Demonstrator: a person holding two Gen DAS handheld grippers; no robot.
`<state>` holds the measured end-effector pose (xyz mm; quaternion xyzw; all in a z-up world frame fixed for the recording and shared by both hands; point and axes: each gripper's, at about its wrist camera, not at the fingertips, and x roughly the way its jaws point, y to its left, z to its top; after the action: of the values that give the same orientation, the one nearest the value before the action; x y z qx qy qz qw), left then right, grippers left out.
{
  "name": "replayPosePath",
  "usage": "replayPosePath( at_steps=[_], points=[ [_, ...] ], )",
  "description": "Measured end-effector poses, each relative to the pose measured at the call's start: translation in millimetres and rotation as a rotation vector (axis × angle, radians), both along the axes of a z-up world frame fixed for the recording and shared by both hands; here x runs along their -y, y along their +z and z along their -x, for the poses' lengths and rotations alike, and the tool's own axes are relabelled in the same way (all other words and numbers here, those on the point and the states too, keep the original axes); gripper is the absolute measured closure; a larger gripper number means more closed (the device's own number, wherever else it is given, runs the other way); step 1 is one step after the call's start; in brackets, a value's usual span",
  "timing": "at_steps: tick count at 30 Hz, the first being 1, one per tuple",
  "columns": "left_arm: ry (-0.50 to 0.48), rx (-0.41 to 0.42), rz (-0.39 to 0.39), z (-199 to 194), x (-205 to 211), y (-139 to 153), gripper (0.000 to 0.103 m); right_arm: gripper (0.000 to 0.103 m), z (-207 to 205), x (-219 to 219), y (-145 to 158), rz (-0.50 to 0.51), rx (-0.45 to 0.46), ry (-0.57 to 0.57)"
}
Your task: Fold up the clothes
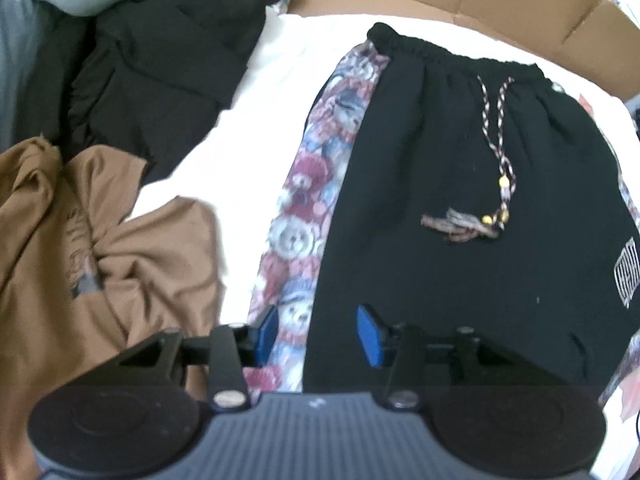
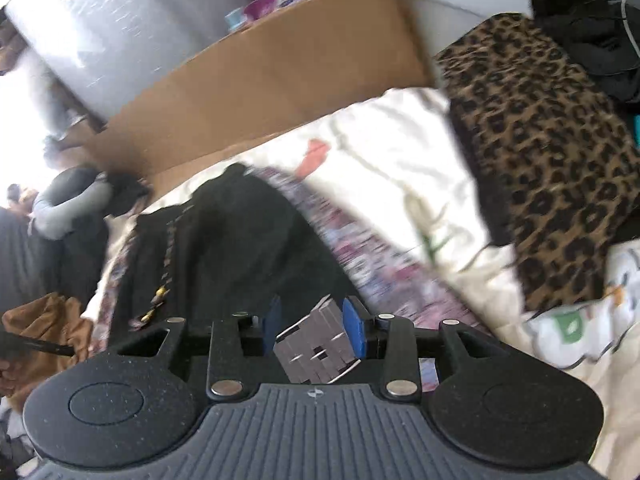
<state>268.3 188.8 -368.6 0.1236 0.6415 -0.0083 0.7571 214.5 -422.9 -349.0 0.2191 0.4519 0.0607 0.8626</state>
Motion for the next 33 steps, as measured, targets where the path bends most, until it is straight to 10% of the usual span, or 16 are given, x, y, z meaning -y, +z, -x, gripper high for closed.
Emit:
replayPosePath(
  at_steps=[16,33],
  points=[
    [-0.002,0.139,0.022,-60,3,-9,0.055,0.062,-55,39,-21,0.15,0.012,-0.048],
    [-0.059,0.171,0.017,-101,34,-30,0.06,0.064,-184,-26,-84,0.236,-0.01,0.128]
  ],
)
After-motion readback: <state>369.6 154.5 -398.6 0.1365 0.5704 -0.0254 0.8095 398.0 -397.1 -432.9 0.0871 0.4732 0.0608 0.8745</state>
